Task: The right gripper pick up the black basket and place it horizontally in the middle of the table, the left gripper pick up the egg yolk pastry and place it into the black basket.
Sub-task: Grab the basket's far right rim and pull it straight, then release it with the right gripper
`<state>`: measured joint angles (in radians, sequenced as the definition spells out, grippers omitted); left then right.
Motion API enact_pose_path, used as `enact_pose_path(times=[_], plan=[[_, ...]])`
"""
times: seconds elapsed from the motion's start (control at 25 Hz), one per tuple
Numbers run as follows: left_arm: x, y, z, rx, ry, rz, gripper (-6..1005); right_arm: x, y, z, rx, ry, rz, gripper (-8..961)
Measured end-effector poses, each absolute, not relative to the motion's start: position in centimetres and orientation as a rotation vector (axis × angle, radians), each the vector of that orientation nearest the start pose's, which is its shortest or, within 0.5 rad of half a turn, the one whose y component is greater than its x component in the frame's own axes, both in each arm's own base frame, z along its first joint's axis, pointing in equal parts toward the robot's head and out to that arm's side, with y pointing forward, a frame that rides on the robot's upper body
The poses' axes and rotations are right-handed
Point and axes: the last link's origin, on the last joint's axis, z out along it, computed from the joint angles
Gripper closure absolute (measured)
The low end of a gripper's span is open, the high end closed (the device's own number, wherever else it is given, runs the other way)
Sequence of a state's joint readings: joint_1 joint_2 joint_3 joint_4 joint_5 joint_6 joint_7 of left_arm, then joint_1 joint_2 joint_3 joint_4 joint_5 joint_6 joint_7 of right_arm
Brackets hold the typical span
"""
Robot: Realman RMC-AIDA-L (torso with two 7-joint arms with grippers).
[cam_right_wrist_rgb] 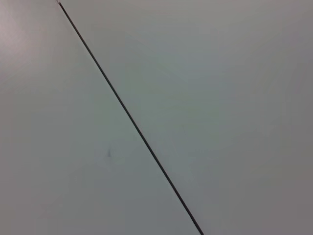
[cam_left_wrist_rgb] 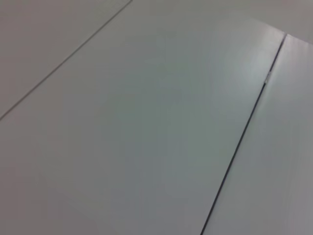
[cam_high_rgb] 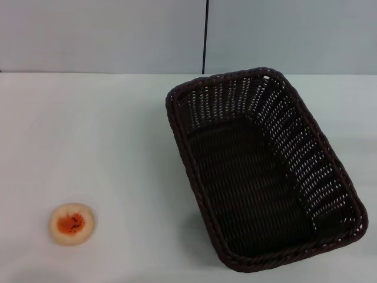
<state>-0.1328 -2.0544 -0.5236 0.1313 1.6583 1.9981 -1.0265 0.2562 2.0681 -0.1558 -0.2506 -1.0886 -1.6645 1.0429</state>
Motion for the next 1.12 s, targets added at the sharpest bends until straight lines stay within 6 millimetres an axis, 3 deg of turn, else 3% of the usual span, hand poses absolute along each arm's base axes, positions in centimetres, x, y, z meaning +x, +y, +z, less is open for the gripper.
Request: enact_pose_path(times=[0.4, 0.68, 0.88, 1.12], plan=[[-37.3, 16.5, 11.5, -1.098, -0.489, -1.428, 458, 36.9, 25.1, 11.8, -1.252, 0.640, 1.371, 553], [-37.3, 16.6, 11.6, -1.099, -0.488, -1.430, 459, 35.1, 27.9, 13.4, -1.647, 0.701, 1.303, 553], [-37.2, 16.8, 11.6, -1.100, -0.487, -1.431, 460, 32.4, 30.0, 15.6, -1.965, 0.794, 1.164, 509], [-37.3, 16.8, 11.5, -1.099, -0.489, -1.427, 461, 27.4, 32.0, 17.1, -2.249, 0.942, 0.955, 443]])
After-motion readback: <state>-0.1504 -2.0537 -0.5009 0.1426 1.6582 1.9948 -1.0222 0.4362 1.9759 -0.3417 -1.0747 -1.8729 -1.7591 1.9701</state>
